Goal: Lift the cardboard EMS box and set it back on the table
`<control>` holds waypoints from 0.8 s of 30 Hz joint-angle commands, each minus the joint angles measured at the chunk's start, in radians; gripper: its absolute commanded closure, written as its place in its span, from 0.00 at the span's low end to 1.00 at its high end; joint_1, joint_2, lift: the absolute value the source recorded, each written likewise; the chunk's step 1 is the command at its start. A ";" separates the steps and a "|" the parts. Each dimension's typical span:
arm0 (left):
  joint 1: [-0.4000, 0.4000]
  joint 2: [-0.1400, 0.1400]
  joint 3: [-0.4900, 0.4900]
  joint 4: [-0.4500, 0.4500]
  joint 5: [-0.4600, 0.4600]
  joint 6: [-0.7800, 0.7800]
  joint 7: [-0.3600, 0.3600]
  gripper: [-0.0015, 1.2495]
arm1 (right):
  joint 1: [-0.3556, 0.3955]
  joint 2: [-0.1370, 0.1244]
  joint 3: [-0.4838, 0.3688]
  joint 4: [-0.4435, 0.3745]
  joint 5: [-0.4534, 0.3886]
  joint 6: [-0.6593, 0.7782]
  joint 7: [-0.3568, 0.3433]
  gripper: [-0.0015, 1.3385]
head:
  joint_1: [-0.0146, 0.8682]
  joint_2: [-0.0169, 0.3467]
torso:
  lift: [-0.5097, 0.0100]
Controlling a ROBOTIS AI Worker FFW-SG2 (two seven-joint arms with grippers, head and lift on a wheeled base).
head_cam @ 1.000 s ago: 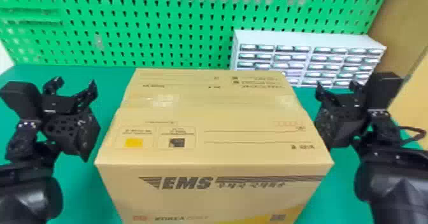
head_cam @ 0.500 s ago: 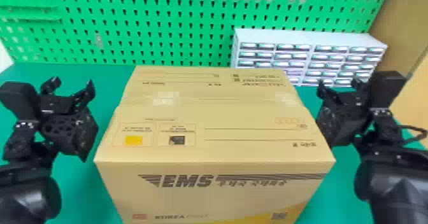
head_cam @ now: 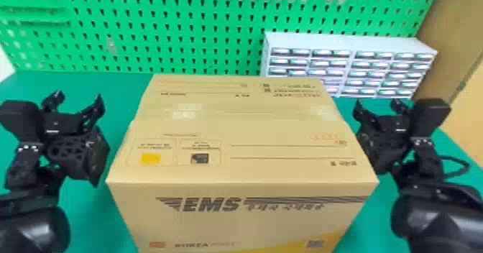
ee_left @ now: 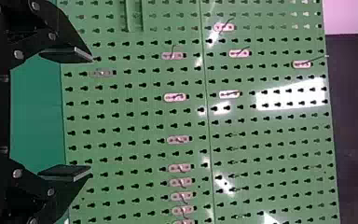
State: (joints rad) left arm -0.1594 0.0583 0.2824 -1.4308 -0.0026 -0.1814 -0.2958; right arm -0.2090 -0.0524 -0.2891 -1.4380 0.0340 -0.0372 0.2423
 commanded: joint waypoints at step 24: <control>0.006 0.000 -0.078 0.016 0.001 0.000 0.024 0.33 | -0.023 0.043 0.036 0.103 0.023 -0.072 -0.094 0.25 | 0.78 0.01 | 0.80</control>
State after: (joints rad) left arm -0.1522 0.0584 0.2264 -1.4157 -0.0005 -0.1815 -0.2893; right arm -0.2201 -0.0117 -0.2948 -1.3515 0.0709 -0.1089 0.1665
